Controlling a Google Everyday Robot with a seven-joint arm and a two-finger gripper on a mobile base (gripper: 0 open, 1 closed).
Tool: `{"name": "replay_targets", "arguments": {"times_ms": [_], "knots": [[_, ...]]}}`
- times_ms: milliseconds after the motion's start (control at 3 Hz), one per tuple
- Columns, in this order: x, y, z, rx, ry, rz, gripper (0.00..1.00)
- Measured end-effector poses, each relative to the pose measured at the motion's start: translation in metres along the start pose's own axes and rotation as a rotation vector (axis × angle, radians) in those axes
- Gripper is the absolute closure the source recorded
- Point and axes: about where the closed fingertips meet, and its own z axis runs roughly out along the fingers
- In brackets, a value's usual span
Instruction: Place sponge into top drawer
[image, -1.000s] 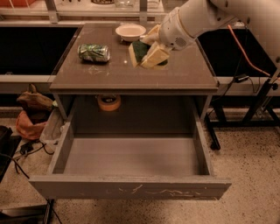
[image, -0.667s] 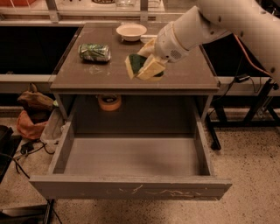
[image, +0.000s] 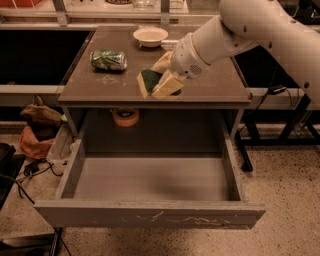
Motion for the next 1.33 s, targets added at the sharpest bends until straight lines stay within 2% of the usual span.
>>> {"name": "replay_targets", "arguments": {"times_ms": [333, 667, 1000, 1333], "knots": [[0.0, 0.047, 0.024, -0.083, -0.077, 0.011, 1.0], [0.024, 0.106, 0.073, -0.211, -0.113, 0.035, 1.0], [0.043, 0.136, 0.106, -0.301, -0.119, 0.066, 1.0], [0.048, 0.138, 0.116, -0.299, -0.125, 0.079, 1.0]]}}
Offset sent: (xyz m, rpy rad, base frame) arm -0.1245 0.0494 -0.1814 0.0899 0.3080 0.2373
